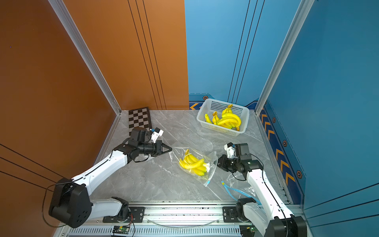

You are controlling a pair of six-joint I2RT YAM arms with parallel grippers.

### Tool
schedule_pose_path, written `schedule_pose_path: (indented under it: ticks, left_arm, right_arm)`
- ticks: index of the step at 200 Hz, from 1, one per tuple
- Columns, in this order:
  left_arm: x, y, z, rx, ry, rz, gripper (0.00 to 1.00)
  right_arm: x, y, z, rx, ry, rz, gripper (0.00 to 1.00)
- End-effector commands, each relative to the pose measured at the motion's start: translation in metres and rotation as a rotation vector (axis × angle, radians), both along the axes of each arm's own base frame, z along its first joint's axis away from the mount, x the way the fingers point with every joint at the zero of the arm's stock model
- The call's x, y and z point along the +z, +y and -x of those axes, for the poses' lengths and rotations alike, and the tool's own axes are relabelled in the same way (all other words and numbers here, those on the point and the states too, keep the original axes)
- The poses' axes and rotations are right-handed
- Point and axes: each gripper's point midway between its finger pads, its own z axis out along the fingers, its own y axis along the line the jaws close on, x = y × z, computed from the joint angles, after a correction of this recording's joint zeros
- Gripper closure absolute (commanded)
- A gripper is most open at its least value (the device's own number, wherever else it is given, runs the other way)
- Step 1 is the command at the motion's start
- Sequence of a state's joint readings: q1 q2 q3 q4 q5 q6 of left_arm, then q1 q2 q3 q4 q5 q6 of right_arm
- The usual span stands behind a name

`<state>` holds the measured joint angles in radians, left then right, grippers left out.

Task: Open the zip-top bag and take out the banana
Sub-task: Pick up the banana from the zipper food storage bag.

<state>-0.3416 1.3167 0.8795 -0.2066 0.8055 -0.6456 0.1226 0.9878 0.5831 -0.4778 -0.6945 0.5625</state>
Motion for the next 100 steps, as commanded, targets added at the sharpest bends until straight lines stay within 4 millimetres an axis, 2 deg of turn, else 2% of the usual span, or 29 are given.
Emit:
schedule_pose_path:
  ticks: [1, 19, 35, 57, 100]
  left_arm:
    - [-0.002, -0.005, 0.004, -0.036, 0.006, 0.005, 1.00]
    - [-0.007, -0.005, 0.005, -0.039, 0.016, 0.002, 1.00]
    - [-0.015, -0.004, 0.007, -0.044, 0.030, -0.007, 1.00]
    - [-0.027, -0.002, 0.008, -0.047, 0.048, -0.016, 1.00]
    - [-0.046, 0.007, 0.012, -0.036, 0.081, -0.032, 1.00]
  right_arm:
    - [-0.001, 0.022, -0.011, -0.014, -0.052, -0.133, 0.77]
    - [-0.006, 0.038, -0.011, -0.004, -0.068, -0.156, 0.66]
    - [-0.012, 0.050, -0.011, 0.027, -0.057, -0.142, 0.42]
    - [-0.024, 0.059, -0.013, 0.056, -0.019, -0.118, 0.33]
    - [-0.041, 0.060, -0.015, 0.058, 0.049, -0.047, 0.26]
